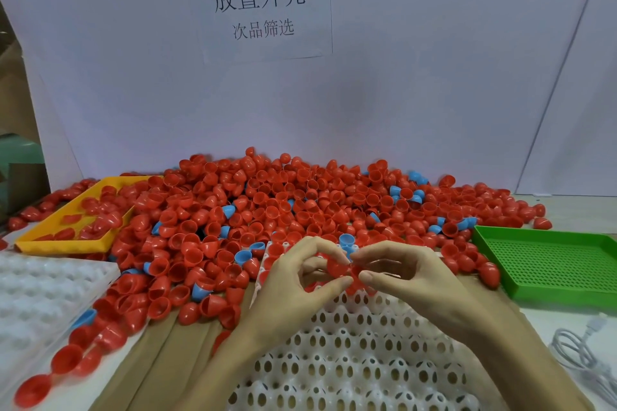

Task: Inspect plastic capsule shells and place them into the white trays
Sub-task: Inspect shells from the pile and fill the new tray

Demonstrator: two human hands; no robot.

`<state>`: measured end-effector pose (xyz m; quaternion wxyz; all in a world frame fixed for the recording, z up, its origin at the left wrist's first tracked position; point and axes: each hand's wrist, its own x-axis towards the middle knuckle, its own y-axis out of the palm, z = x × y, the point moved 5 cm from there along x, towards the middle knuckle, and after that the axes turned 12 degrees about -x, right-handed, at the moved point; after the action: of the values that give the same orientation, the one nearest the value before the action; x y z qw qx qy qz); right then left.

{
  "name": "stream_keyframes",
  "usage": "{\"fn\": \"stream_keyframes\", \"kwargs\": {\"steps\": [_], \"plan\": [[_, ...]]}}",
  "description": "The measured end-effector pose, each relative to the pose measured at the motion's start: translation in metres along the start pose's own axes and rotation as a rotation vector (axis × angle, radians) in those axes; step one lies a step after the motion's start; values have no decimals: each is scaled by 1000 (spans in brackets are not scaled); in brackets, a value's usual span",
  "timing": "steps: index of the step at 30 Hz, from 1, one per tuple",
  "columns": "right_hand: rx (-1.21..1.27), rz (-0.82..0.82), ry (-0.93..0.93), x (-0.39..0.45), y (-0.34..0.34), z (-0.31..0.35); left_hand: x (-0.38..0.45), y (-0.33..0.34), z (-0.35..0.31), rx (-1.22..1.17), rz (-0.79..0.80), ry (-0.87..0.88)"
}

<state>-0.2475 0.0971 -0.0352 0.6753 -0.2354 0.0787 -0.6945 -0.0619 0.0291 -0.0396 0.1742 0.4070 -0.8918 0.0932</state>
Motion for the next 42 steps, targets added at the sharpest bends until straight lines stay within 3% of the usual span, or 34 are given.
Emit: {"fn": "stream_keyframes", "kwargs": {"steps": [5, 12, 21, 33, 36, 42], "plan": [[-68, -57, -30, -2, -4, 2, 0, 0, 0, -76, -7, -3], [-30, 25, -46, -6, -4, 6, 0, -1, -2, -77, -22, 52], [-12, 4, -54, -8, -5, 10, 1, -3, -5, -162, -60, 77], [48, 81, -30, -10, 5, 12, -2, -3, -2, -23, -65, 52], [-70, 67, -53, -10, 8, 13, -3, 0, 2, -2, -48, 20], [-147, 24, 15, -9, 6, 6, -4, 0, 5, 100, -163, 14]]}}
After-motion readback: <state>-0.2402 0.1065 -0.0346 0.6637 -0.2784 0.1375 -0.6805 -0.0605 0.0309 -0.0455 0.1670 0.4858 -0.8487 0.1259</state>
